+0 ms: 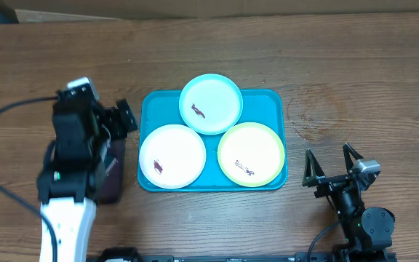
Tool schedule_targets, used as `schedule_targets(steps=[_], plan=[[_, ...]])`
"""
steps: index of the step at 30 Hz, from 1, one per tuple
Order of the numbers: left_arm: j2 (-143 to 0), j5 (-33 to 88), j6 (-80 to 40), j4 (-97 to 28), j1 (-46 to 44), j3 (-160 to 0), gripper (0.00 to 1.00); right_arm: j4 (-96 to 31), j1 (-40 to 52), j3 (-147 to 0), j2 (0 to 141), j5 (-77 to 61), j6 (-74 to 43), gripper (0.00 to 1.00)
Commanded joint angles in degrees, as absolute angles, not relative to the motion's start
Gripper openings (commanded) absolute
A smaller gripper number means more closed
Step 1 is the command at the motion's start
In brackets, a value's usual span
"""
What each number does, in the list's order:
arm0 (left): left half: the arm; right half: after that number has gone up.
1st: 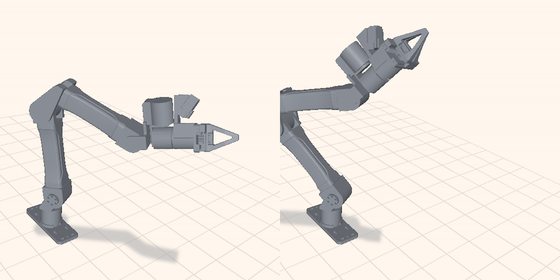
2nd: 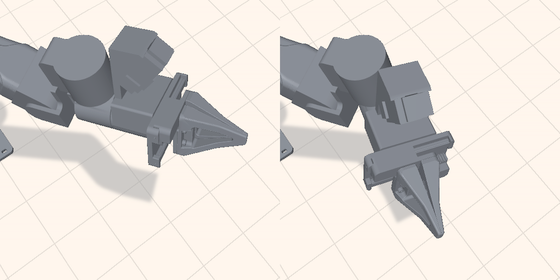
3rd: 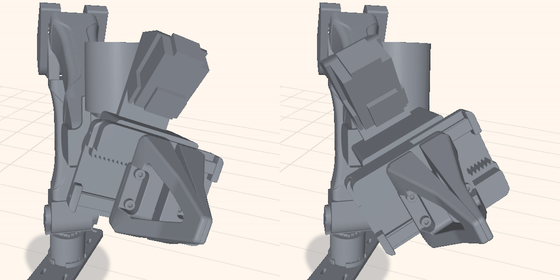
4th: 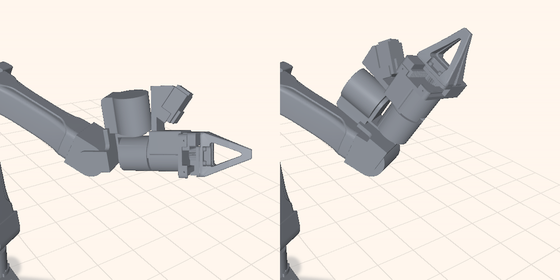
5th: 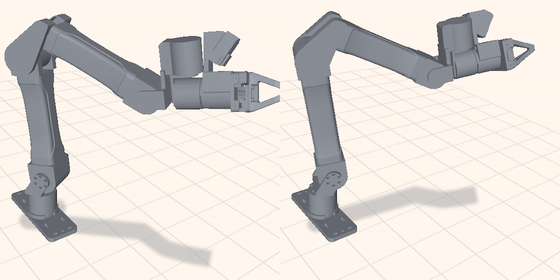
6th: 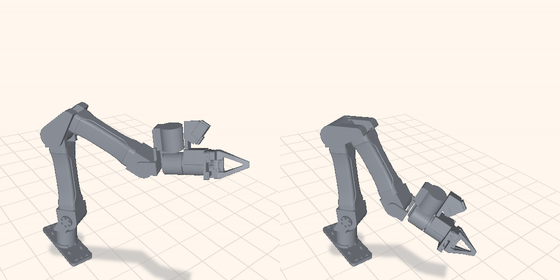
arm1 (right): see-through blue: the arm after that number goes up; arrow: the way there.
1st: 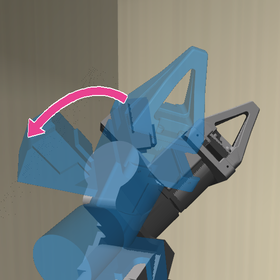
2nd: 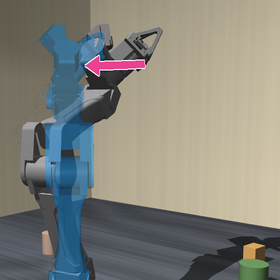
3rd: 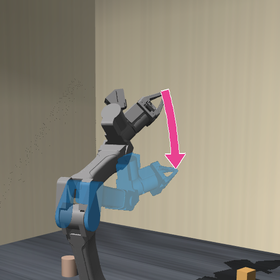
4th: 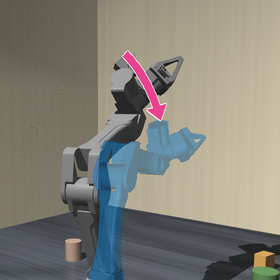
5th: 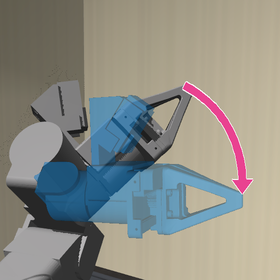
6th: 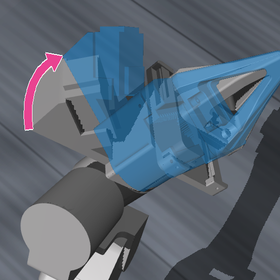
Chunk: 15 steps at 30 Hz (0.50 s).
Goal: Clean dirty plates on tray and stack at the side
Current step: 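Move the left gripper down to the sponge on the dark tray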
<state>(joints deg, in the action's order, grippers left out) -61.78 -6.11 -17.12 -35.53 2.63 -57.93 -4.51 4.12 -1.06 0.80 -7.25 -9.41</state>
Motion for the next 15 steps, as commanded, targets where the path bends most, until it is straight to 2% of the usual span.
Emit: schedule_targets(steps=[1,5,9,11,15], plan=[[-65.87,-4.43,-20.82,-36.27,4.67,-60.2,1.0,-4.19,3.81,-0.47,0.3,-7.35,-9.37,1.0],[-68.62,3.53,-20.78,-39.07,4.86,-60.2,1.0,-4.19,3.84,-0.47,0.3,-7.35,-9.37,1.0],[-69.69,1.61,-19.97,-39.83,5.19,-60.2,1.0,-4.19,3.84,-0.47,0.3,-7.35,-9.37,1.0],[-69.69,-5.96,-29.04,-41.91,6.79,-60.2,1.0,-4.19,3.84,-0.47,0.3,-7.35,-9.37,1.0],[-70.11,-11.6,-45.19,-47.94,11.46,-60.16,1.0,-4.19,3.84,-0.47,0.3,-7.35,-9.37,1.0]])
